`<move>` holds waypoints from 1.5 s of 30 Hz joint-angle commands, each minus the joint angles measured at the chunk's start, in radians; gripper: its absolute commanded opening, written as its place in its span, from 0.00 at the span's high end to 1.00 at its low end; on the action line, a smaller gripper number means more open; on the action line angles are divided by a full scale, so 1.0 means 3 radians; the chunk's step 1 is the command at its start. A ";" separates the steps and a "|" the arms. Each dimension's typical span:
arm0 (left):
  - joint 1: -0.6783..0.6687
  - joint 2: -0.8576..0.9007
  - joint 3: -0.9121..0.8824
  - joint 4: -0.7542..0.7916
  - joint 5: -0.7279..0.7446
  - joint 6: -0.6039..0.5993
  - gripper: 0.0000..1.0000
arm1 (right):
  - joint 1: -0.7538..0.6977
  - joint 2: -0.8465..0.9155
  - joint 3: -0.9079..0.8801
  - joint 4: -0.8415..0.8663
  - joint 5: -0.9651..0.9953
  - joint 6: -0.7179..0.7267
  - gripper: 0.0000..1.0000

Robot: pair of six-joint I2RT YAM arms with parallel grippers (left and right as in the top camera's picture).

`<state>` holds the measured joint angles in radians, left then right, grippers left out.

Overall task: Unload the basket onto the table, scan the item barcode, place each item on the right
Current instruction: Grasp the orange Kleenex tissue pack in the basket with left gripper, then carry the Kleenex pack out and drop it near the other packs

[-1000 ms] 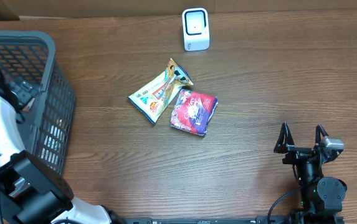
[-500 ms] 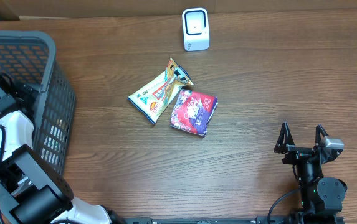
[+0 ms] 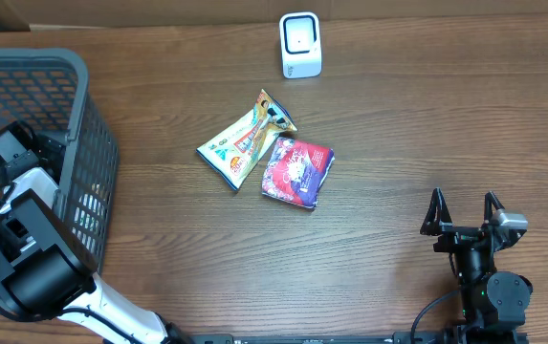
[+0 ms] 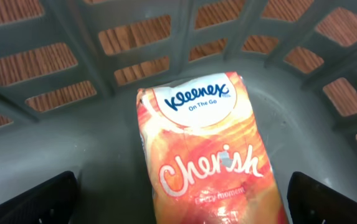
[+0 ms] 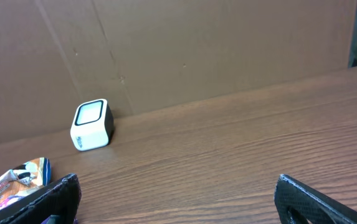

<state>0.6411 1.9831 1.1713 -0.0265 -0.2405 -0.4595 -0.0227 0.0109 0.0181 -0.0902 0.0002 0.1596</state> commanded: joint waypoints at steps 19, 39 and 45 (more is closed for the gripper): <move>-0.0022 -0.0704 0.1265 -0.1567 0.0018 0.0413 0.96 | 0.0019 -0.0027 -0.0034 0.0019 -0.0005 -0.0010 0.00; -0.2290 -0.1378 0.2511 -0.4481 0.1269 0.1329 0.96 | 0.0019 -0.0027 -0.0034 0.0019 -0.0005 -0.0010 0.00; -0.3429 -0.1378 0.1128 -0.3806 0.0080 0.0509 0.96 | 0.0019 -0.0027 -0.0034 0.0019 -0.0005 -0.0010 0.00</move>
<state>-0.2977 1.5833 1.6508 -1.2098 0.0120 -0.1673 -0.0227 0.0109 0.0181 -0.0902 -0.0002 0.1596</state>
